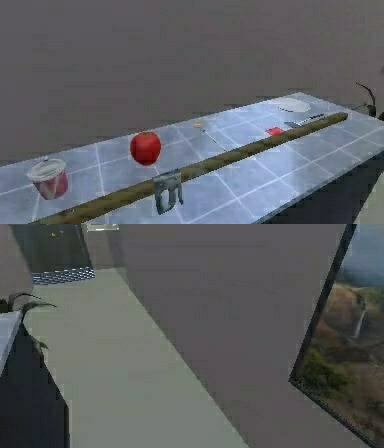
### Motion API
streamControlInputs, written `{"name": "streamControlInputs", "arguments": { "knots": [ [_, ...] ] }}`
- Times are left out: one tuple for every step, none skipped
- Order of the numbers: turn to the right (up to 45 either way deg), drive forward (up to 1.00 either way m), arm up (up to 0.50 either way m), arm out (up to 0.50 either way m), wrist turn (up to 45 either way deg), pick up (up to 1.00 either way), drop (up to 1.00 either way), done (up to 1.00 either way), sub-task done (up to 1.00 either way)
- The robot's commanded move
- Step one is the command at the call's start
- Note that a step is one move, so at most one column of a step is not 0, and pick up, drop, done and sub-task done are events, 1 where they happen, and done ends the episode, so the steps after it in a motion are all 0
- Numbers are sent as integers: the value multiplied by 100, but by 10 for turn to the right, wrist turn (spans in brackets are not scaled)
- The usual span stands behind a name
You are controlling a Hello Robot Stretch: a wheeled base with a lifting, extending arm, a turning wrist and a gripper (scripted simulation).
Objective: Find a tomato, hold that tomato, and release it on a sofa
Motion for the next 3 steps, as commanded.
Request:
{"name": "streamControlInputs", "arguments": {
  "knots": [
    [-450,0,0,0,0,0,0,0,0],
    [-450,0,0,0,0,0,0,0,0],
    [-120,0,0,0,0,0,0,0,0]
  ]
}}
